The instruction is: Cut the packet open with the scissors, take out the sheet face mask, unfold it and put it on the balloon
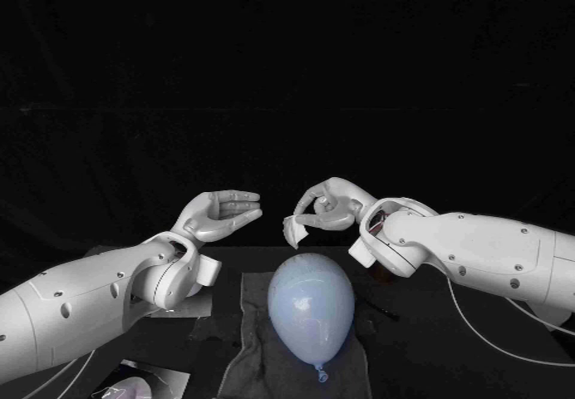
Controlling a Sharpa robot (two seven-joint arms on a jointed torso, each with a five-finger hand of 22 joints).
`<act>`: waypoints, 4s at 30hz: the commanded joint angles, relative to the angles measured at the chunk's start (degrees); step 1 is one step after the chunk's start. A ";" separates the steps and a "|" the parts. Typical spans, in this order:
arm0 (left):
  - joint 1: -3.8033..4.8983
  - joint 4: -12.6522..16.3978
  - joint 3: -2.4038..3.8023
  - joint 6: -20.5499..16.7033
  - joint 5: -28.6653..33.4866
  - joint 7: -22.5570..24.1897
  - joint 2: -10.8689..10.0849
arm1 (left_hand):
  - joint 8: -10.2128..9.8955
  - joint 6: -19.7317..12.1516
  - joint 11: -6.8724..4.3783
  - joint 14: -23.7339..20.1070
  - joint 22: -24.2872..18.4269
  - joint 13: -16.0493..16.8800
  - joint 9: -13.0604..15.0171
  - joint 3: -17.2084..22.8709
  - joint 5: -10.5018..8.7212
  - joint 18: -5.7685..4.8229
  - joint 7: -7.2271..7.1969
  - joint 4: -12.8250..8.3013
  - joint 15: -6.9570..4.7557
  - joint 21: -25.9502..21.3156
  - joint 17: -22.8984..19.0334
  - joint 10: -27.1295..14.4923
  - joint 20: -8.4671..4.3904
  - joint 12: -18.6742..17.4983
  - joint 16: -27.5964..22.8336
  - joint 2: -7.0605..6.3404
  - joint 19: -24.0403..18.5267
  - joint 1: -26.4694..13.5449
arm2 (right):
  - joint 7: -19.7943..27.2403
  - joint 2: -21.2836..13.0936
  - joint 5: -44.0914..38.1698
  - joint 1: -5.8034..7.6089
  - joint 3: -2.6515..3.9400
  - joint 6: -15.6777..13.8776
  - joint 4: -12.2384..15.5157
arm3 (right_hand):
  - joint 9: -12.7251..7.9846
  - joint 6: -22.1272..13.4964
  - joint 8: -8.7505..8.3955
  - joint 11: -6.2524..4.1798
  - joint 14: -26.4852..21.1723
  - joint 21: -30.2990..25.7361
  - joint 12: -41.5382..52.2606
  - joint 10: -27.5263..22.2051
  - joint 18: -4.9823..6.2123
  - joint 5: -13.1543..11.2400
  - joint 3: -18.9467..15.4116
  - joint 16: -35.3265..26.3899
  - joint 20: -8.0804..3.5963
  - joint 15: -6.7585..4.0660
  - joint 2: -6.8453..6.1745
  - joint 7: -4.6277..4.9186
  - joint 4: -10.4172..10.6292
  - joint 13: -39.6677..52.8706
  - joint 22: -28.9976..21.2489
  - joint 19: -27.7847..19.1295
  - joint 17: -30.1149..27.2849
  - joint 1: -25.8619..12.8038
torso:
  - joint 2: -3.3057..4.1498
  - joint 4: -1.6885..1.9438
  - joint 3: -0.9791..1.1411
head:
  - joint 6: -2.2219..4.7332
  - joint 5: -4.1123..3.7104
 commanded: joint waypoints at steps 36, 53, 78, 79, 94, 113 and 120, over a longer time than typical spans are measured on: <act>-0.27 -5.81 0.59 15.74 0.85 -2.62 5.19 | -1.35 3.03 2.58 6.24 0.48 0.05 0.71 -17.38 -0.28 1.05 5.01 0.87 -0.18 0.04 -0.45 -0.43 -0.08 -0.15 -1.77 8.80 1.96 7.73 | 1.12 4.18 -12.49 2.32 0.53 1.78 -1.51 | 0.39 0.23 0.13 0.23 6.12 0.32 -0.42 0.01 -0.36 0.14 -0.16 0.37 -0.19 -0.14 0.31 0.16 -0.53 0.08 15.10 6.13 14.71 0.38 | -0.03 0.01 0.03 | 0.05 0.93; -0.27 -5.68 0.59 16.92 -1.45 -5.15 5.01 | 1.88 12.58 -1.32 19.80 3.11 0.04 2.08 -15.53 -0.20 6.46 2.82 1.43 -4.60 8.83 2.05 10.38 -2.99 1.43 2.57 13.14 28.64 12.76 | -2.20 5.08 -42.46 3.98 1.08 0.14 -1.44 | 0.43 0.39 0.25 0.23 6.20 0.32 0.08 0.27 -0.36 0.14 -0.46 0.60 -0.14 -0.09 0.12 0.11 -0.64 0.43 15.10 6.13 15.05 0.23 | -0.02 0.09 -0.04 | -0.04 0.77; -0.24 -5.03 0.59 18.59 1.11 -5.84 4.51 | 1.05 13.92 -1.72 22.98 1.80 -0.09 1.78 -15.40 -0.20 6.28 2.58 1.54 -5.36 8.06 2.68 12.35 -3.70 -0.33 2.41 13.93 30.70 10.10 | -7.28 7.69 -54.53 4.15 0.91 2.01 -4.76 | 0.44 0.59 0.33 0.17 6.20 0.32 0.15 0.38 -0.36 0.13 -0.71 0.60 -0.10 -0.05 0.02 -0.04 -0.54 0.48 15.10 6.13 15.05 0.00 | -0.02 0.07 0.01 | -0.47 1.22; -0.24 -5.02 0.59 18.67 1.29 -6.04 4.47 | 0.92 13.81 -1.65 23.13 1.71 -0.08 1.72 -15.47 -0.20 6.31 2.72 1.55 -5.36 7.96 2.70 12.20 -3.66 -0.32 2.41 13.93 30.69 9.92 | -7.45 7.67 -54.35 4.14 0.91 1.60 -4.77 | 0.44 0.59 0.33 0.17 6.20 0.32 0.15 0.38 -0.36 0.13 -0.71 0.60 -0.10 -0.05 0.02 -0.04 -0.54 0.48 15.10 6.13 15.05 0.00 | -0.02 0.06 0.01 | -0.46 1.21; -0.23 -5.20 0.58 18.96 4.31 -8.18 4.35 | -0.59 13.11 -0.94 23.64 1.05 0.09 1.19 -18.35 -0.21 6.36 3.65 1.59 -4.90 6.49 2.81 10.96 -3.10 -0.11 1.37 14.64 30.89 2.99 | -6.69 7.28 -49.57 4.10 0.89 -3.17 -4.14 | 0.36 0.54 0.22 0.11 6.20 0.32 -0.22 0.27 -0.36 0.13 -1.05 0.60 -0.11 -0.10 -0.08 -0.15 -0.10 0.26 15.10 6.13 15.05 -0.53 | -0.01 0.03 0.00 | -0.32 1.42; -0.22 -5.24 0.57 20.95 8.91 -9.43 4.44 | -1.03 13.15 -0.92 24.08 1.10 0.19 1.47 -26.37 -0.24 6.39 3.61 1.64 -4.83 5.05 2.97 10.92 -2.97 0.01 -0.06 18.57 31.57 -8.51 | -6.88 7.76 -46.51 3.84 0.77 -3.42 -5.08 | -3.30 -3.77 -7.16 2.43 5.54 0.32 -8.54 -4.36 -0.36 0.12 -6.77 -1.14 1.24 1.68 -3.10 2.74 5.33 -4.88 15.10 6.13 12.63 -4.04 | 0.01 0.01 0.02 | -0.65 1.82; -0.22 -5.18 0.57 21.86 10.09 -9.47 4.47 | -0.93 13.29 -1.02 24.24 1.11 0.20 1.67 -28.27 -0.23 6.40 3.47 1.66 -4.87 4.74 3.04 11.16 -2.98 0.04 -0.37 20.61 31.73 -10.68 | -7.10 7.89 -46.37 3.75 0.71 -3.36 -5.27 | -3.62 -2.81 -7.82 2.53 5.54 0.32 -8.32 -4.38 -0.36 0.13 -7.16 -1.16 1.56 1.86 -2.77 2.75 5.72 -4.74 15.10 6.13 12.62 -3.19 | 0.00 0.02 0.00 | -0.77 1.81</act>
